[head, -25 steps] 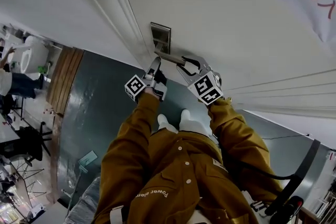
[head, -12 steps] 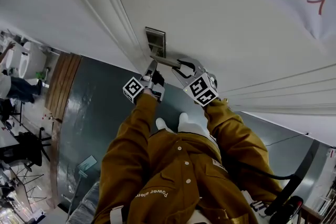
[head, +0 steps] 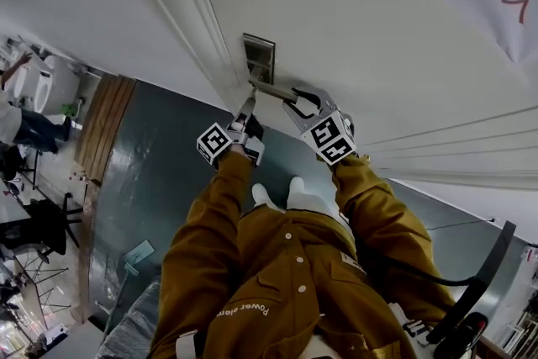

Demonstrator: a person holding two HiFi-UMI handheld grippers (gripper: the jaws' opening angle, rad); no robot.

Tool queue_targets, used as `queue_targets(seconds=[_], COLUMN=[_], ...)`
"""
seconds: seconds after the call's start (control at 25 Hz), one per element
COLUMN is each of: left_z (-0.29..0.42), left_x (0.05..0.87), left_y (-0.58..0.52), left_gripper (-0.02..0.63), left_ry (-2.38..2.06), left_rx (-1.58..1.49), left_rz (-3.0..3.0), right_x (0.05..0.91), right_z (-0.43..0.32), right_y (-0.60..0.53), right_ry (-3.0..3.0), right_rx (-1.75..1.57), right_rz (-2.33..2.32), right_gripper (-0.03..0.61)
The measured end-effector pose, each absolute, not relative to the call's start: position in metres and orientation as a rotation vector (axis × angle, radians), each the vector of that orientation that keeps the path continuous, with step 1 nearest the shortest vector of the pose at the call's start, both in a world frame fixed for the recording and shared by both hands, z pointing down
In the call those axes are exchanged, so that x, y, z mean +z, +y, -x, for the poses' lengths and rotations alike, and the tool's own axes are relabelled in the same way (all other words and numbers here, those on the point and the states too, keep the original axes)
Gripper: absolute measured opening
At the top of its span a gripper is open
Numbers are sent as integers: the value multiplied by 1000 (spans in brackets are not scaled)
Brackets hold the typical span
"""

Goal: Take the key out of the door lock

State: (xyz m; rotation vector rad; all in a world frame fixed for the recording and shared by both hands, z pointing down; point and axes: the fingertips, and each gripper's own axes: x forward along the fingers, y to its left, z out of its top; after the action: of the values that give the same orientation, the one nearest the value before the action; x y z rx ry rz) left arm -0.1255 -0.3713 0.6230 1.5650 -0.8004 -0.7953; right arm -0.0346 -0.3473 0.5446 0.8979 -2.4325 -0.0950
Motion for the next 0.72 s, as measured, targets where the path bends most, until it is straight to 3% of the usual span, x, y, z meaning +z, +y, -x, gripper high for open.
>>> queue_targets(seconds=[0.24, 0.36, 0.52, 0.6, 0.68, 0.72], left_z=[137, 153, 170, 167, 157, 152], left_x=[584, 567, 520, 491, 466, 457], left_y=[-343, -327, -296, -280, -266, -259], left_gripper=[23, 23, 23, 23, 23, 23], left_ry=[-831, -999, -1269, -1351, -1414, -1435], left_rx=[-808, -686, -534, -461, -361, -315], left_rz=[-1631, -1747, -1967, -2098, -2243, -2305], right_x=[534, 515, 471, 447, 423, 411], right_z=[31, 33, 36, 33, 29, 29], right_y=[-341, -328, -305, -296, -287, -283], right_ry=[-2476, -2524, -2641, -2702, -2762, -2794], right_rx=[-48, -61, -47, -37, -111, -170], right_rz=[-1003, -1068, -1188, -1261, -1345, -1370], right_gripper=[152, 187, 182, 139, 8, 5])
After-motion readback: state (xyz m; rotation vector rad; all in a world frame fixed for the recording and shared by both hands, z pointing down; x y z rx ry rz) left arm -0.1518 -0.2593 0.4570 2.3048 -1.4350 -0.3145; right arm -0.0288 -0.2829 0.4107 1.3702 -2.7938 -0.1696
